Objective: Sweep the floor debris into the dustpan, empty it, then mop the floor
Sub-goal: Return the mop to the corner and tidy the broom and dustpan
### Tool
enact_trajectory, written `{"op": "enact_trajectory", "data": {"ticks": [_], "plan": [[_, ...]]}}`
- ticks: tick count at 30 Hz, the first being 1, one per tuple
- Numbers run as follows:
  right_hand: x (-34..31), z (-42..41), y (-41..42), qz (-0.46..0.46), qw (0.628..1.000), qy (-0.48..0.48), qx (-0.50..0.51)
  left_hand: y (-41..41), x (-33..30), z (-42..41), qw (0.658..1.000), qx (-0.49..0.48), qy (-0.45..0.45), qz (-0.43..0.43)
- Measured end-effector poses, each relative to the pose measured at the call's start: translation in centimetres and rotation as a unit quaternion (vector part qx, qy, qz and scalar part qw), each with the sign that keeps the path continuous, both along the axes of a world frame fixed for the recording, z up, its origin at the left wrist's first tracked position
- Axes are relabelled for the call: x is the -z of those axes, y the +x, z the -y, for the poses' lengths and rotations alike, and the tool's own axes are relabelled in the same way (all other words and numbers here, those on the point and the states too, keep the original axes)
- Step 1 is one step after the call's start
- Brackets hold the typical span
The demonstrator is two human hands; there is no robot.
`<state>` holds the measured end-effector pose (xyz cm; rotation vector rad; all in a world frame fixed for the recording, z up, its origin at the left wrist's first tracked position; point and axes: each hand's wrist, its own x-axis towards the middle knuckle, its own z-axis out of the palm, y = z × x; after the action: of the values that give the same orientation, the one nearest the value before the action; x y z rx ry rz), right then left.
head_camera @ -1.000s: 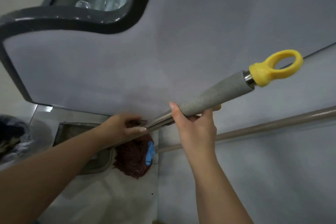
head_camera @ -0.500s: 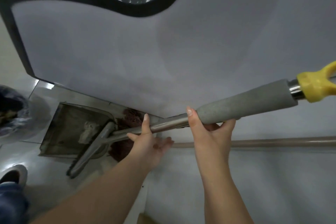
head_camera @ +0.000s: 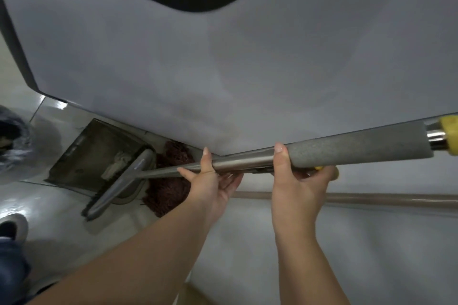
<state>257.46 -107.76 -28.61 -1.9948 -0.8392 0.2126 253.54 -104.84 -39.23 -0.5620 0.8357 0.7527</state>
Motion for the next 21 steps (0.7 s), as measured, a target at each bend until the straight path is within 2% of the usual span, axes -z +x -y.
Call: {"op": "enact_trajectory", "data": {"ticks": [9, 15, 21], "plan": [[0.4, 0.3, 0.7, -0.032, 0.999, 0.016, -0.038, 1.7, -0.4, 0.6, 0.999, -0.041, -0.01, -0.015], [0.3, 0.5, 1.9, -0.013, 0.998, -0.027, -0.061, 1.8, -0.7, 0.7, 0.999, -0.034, -0.016, -0.015], [0.2, 0.6, 1.6, -0.012, 0.998, -0.029, -0.059, 1.4, -0.1, 0.8, 0.998, 0.015, 0.027, -0.053]]}}
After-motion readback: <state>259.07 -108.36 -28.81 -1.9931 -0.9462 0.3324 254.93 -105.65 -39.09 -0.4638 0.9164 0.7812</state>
